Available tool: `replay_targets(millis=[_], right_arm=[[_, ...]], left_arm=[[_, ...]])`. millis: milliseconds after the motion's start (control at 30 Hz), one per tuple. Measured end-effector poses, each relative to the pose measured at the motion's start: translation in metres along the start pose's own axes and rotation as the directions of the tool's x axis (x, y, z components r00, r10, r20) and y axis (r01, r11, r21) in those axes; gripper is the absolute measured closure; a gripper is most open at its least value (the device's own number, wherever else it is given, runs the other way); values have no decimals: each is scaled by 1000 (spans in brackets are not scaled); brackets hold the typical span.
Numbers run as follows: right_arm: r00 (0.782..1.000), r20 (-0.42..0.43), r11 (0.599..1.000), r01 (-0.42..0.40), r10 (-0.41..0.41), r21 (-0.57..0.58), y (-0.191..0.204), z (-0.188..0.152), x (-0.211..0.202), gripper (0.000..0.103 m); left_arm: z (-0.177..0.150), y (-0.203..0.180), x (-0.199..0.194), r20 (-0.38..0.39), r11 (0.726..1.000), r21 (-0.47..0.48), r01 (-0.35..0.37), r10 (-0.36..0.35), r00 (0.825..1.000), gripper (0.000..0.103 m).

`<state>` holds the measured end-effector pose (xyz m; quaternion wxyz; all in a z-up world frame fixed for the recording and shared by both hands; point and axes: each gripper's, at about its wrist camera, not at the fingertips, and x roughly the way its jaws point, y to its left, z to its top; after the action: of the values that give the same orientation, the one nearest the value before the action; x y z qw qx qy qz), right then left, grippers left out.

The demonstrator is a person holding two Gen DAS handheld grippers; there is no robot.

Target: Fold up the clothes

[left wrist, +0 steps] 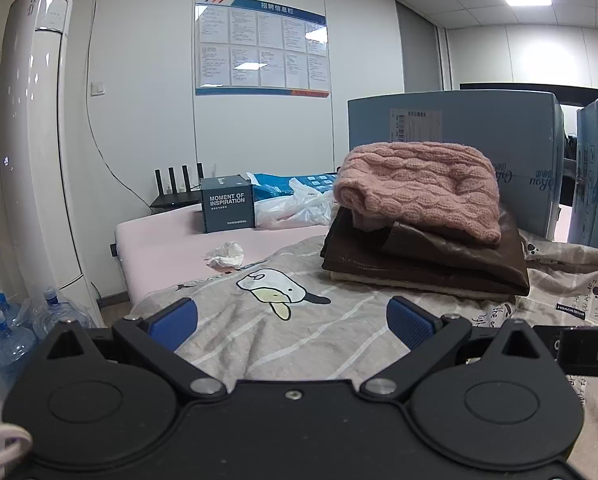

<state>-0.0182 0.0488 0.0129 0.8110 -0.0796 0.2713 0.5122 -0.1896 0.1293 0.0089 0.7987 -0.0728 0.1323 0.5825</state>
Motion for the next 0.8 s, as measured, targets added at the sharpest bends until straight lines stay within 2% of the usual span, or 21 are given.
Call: replay_targets(millis=[800], right_arm=[[1000,-2,1000,2,-2,-1,-1,-1,2,15]], left_arm=[[1,2,1,-2,1000,-3,6,-6,1000,0]])
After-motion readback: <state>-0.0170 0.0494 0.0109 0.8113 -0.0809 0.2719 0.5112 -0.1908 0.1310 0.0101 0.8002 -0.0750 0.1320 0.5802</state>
